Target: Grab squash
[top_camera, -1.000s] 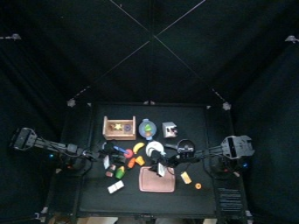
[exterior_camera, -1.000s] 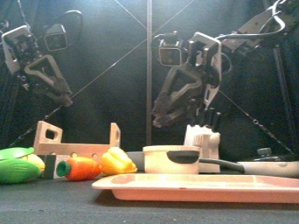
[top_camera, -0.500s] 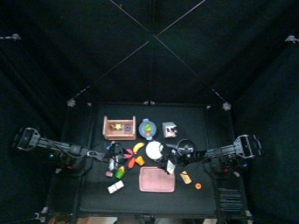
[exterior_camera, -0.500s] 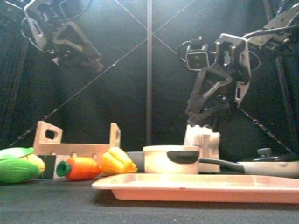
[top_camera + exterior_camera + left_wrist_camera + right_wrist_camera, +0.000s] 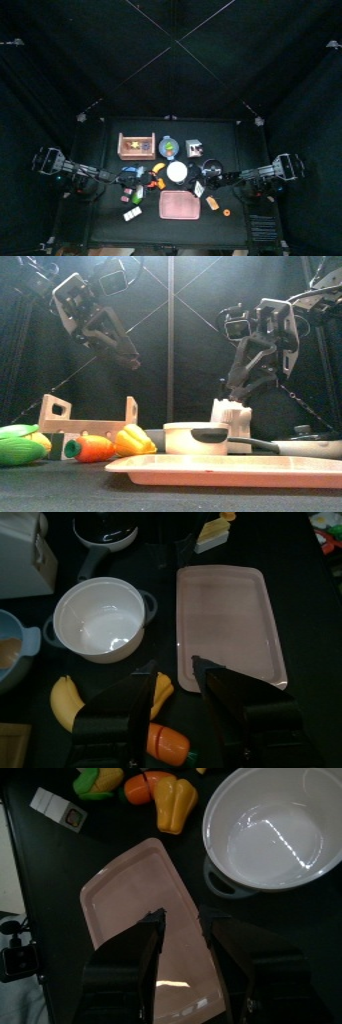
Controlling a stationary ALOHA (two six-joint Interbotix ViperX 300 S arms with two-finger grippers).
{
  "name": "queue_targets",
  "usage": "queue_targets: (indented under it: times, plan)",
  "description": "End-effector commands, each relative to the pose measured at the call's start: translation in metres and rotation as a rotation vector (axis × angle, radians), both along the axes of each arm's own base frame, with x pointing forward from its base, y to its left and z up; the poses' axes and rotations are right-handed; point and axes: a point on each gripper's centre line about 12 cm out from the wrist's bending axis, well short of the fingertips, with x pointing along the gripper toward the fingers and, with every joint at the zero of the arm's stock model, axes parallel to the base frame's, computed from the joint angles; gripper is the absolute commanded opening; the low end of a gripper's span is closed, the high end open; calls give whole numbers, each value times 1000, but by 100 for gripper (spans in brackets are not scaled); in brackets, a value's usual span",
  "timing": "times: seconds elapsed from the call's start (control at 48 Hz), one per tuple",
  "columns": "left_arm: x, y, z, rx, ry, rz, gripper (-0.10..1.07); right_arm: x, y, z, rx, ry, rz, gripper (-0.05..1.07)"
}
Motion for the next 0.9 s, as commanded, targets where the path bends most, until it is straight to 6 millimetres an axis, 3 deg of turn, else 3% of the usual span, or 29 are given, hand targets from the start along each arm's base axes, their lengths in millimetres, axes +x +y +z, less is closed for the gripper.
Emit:
queue_targets:
  times: [0.0, 0.333, 0.521, 0.729, 0.875]
  plan:
    - [7, 2, 12, -70, -27, 60, 76, 0, 2, 11, 5, -33, 4, 74]
    - [-3, 18, 4, -169, 32, 326, 76, -3, 3, 7, 19, -22, -4, 74]
    - [-13, 13, -2, -152, 105, 390, 76, -2, 2, 8, 17, -23, -5, 74]
    - [-25, 11, -4, -93, 294, 482, 76, -2, 2, 7, 18, -22, -7, 74]
    - [-21, 9, -3, -35, 449, 492, 76, -3, 2, 6, 17, -19, -8, 74]
